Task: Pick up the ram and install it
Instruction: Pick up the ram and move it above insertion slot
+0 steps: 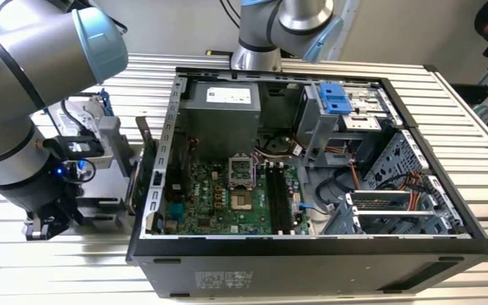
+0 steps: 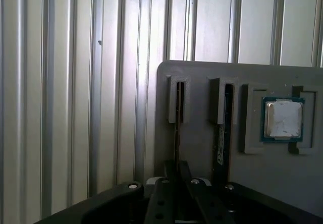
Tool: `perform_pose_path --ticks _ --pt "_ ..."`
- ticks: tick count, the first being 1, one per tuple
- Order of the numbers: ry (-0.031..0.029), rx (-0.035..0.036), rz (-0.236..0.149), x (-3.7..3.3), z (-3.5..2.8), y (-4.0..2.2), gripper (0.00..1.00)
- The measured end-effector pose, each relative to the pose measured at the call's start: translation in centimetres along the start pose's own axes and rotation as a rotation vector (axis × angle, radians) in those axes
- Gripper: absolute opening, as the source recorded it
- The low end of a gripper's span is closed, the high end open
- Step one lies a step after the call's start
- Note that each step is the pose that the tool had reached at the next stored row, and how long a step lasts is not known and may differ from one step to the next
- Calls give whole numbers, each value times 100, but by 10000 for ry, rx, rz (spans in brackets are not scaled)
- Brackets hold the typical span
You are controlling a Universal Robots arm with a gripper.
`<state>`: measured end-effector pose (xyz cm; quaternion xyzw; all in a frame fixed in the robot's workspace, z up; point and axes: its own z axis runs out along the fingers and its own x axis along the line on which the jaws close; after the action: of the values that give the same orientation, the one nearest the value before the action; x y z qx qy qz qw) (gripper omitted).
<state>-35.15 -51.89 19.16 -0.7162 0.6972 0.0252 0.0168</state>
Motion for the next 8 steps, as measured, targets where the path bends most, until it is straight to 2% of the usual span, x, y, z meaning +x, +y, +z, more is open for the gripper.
perform_pose_path --ticks 4,8 --pt "-1 -6 0 0 -1 0 0" --pt "-2 -41 2 -6 -100 1 0"
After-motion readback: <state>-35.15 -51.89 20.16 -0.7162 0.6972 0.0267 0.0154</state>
